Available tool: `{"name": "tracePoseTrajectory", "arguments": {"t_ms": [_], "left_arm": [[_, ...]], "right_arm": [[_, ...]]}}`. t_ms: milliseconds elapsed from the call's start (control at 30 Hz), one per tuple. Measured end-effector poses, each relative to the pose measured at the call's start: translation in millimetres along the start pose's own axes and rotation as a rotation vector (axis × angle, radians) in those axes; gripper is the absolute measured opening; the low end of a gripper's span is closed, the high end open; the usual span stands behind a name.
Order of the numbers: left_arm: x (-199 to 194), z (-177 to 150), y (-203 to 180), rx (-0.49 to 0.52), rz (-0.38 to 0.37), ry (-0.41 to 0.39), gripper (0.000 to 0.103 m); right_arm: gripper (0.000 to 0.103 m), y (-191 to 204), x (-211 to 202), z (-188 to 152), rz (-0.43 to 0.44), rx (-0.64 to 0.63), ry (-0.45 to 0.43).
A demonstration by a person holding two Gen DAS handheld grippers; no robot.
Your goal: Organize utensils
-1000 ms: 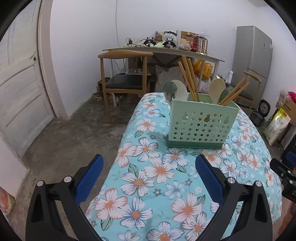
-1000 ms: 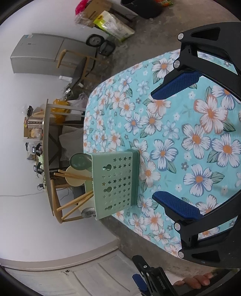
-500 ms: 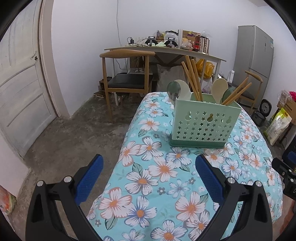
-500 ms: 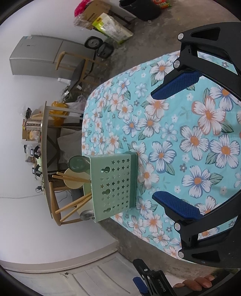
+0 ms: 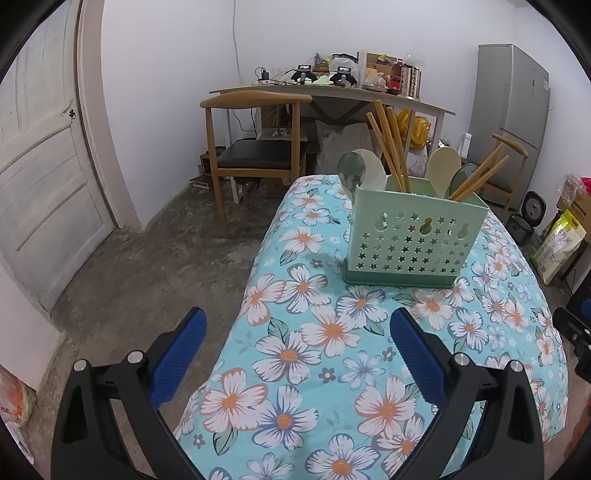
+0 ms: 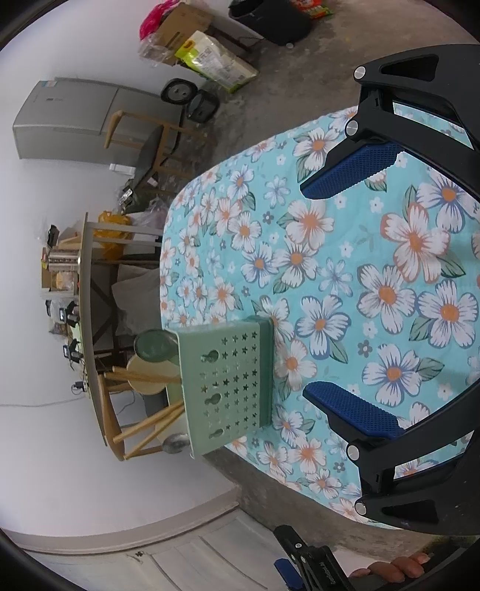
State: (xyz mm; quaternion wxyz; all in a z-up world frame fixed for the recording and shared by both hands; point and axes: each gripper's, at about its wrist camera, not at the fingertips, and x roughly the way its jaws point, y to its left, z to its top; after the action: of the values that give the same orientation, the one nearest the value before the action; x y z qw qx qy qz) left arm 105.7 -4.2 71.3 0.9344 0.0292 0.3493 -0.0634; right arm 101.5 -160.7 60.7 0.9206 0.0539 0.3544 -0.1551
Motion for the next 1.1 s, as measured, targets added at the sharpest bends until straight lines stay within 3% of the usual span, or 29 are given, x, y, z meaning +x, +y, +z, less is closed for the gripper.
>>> {"name": "tracePoseTrajectory", "arguments": {"t_ms": [367, 1100], "left_arm": [[2.7, -0.7, 2.0, 0.007, 0.015, -0.003, 0.097], [4.0, -0.8, 8.1, -0.013, 0.046, 0.021, 0.097]], "right_arm": [[0.095, -20.4, -2.1, 1.0, -0.035, 0.042, -0.003], [0.095, -19.4, -1.4, 1.5, -0.023, 0.033, -0.007]]}}
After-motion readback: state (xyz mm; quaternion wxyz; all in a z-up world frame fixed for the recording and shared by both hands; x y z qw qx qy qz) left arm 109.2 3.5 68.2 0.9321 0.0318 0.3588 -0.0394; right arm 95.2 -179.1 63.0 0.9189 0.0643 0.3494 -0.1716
